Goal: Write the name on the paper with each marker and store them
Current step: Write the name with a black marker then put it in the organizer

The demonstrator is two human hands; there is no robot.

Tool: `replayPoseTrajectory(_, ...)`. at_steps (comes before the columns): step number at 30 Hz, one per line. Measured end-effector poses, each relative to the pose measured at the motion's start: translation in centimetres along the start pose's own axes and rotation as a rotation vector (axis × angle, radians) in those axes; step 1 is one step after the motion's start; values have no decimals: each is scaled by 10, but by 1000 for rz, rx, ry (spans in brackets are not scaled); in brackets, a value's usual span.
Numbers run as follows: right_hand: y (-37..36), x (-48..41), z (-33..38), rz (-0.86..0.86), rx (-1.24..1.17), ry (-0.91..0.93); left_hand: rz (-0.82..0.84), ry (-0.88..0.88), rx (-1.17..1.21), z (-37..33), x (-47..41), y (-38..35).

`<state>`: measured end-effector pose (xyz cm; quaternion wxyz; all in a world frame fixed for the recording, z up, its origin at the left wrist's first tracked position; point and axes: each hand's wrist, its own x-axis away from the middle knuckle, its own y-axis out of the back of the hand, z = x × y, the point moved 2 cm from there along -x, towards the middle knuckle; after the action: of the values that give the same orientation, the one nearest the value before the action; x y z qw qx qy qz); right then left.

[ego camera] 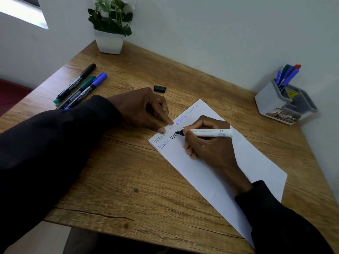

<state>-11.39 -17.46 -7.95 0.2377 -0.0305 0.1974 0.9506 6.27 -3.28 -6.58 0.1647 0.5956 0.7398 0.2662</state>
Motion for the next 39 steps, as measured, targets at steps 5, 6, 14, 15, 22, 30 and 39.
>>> replayPoseTrajectory(5,2,1,0,-11,-11,-36,-1,0,2,0,0,0)
replayPoseTrajectory(6,1,1,0,-16,-22,-22,-1,1,-5,0,0,0)
replayPoseTrajectory(14,-1,0,0,-33,-45,1,-3,3,-7,1,-1,0)
replayPoseTrajectory(15,0,0,-1,-34,-48,1,-1,6,-7,1,-1,0)
replayPoseTrajectory(22,1,0,1,-37,-28,-31,16,5,-17,-2,-1,0)
replayPoseTrajectory(30,1,-2,-2,-54,-59,-25,26,27,-15,-1,-2,1)
replayPoseTrajectory(39,2,-3,2,-74,-47,-35,20,30,-8,0,-2,0)
